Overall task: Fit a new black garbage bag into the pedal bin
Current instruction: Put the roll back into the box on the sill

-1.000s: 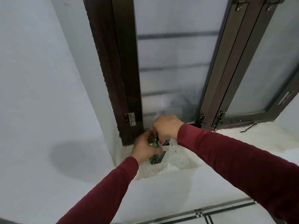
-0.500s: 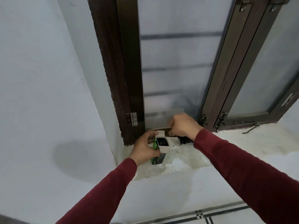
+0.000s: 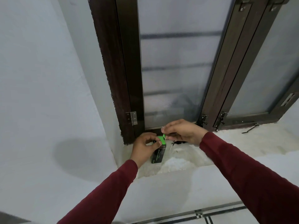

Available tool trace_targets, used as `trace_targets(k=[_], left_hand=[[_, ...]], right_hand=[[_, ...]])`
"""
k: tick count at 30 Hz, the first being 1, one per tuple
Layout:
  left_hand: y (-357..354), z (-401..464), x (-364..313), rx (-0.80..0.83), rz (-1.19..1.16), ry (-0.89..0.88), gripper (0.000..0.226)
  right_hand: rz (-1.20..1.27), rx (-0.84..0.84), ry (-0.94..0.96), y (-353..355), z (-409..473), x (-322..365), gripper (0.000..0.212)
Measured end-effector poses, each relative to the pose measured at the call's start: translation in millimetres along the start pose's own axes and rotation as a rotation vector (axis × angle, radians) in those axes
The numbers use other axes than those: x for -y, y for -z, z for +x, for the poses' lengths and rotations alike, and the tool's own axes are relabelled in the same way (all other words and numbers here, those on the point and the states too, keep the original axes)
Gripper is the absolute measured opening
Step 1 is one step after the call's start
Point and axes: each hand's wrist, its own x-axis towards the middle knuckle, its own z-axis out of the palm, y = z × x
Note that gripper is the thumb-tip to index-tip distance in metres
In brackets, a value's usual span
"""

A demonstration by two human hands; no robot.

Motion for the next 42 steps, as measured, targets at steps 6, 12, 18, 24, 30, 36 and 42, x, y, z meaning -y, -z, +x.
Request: trace_targets(k=[6,12,18,24,30,36,42], left_hand=[[7.9,-1.4,4.7,0.071,0.01,0.028,0.023],[8.4,-5.1,2.1,0.06,-0.021,0.034,0.045],[9.0,-8.3,-2.9,0.082,-0.059,0.019,0.062],[11.9,-9.3,-0.6,0.114,-0.062,-0.017,0.061],[17.9,-6.3,9.1,0.139,0.021,-0.048,0.042],[16.8,5.1,2.6,-0.156,0.226,0.039,0.026],[17.4,8.5,3.1,-0.387,0.353,0.269,0.039]], right_hand=[[-0.338,-0.144,0.125,-18.3,4.5,4.1,0.024],[-0.819,-0.227,0.218,-45.7,16.0,6.5,0.034],[-0.9,-0.296,0.23,-57.6,20.4,2.0,0.033],[-0.72,-0.233,0.175,-50.9,22.6,-10.9,0.021],[-0.204,-0.382,0.09,-30.4,17.0,-35.3,0.025],[-0.422,-0.299,-0.025,-24.4,6.9,-62.9,0.044],[-0.141,-0.085,-0.109,-38.3,18.5,-83.6,0.05]])
